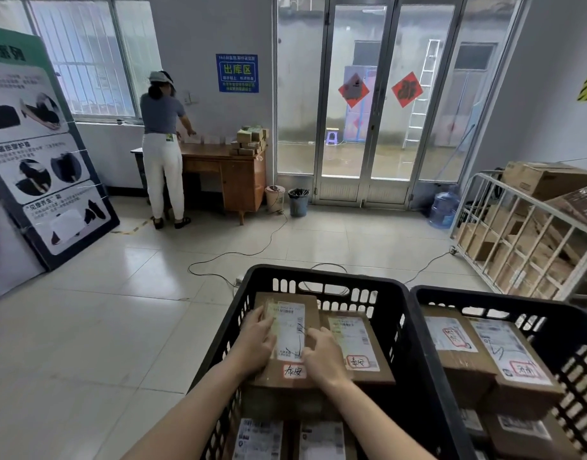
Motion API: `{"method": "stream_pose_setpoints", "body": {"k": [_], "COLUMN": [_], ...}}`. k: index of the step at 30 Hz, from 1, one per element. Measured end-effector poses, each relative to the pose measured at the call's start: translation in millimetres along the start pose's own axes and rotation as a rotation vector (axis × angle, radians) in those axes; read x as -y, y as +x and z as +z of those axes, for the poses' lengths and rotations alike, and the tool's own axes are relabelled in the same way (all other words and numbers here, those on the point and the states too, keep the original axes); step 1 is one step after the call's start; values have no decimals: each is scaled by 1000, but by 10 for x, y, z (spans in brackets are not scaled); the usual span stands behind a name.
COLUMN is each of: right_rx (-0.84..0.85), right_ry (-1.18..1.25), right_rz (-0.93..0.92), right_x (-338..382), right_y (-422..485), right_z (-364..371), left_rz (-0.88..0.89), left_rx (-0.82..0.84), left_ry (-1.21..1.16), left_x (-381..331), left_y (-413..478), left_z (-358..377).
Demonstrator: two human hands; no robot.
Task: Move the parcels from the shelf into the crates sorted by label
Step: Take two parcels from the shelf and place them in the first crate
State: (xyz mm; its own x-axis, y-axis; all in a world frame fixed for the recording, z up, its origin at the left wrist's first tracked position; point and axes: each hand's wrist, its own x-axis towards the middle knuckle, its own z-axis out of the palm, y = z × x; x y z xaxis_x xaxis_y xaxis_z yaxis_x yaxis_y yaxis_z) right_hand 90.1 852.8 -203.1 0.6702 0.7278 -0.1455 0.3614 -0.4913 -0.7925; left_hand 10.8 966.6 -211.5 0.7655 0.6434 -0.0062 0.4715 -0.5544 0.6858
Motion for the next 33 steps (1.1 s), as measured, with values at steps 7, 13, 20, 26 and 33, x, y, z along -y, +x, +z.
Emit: {"method": "stream_pose_setpoints", "body": {"k": [7, 13, 20, 26, 33], "right_rx": [-9, 24, 179, 256, 192], "right_ry": [-14, -141, -564, -805, -987], "right_rz": [-35, -135, -57, -105, -127], "right_x": [-43, -190, -473, -637, -717], "right_y": [45, 72, 172, 159, 213], "right_z": [89, -41, -508, -524, -248], "left_rz": [1, 57, 99, 121, 90], "left_rx": [97, 71, 287, 281, 345], "left_ry": [205, 506, 752, 690, 680], "left_x": [37, -69, 49, -57, -10], "left_y": [107, 26, -194, -79, -51], "left_z": [-32, -172, -198, -263, -271]}}
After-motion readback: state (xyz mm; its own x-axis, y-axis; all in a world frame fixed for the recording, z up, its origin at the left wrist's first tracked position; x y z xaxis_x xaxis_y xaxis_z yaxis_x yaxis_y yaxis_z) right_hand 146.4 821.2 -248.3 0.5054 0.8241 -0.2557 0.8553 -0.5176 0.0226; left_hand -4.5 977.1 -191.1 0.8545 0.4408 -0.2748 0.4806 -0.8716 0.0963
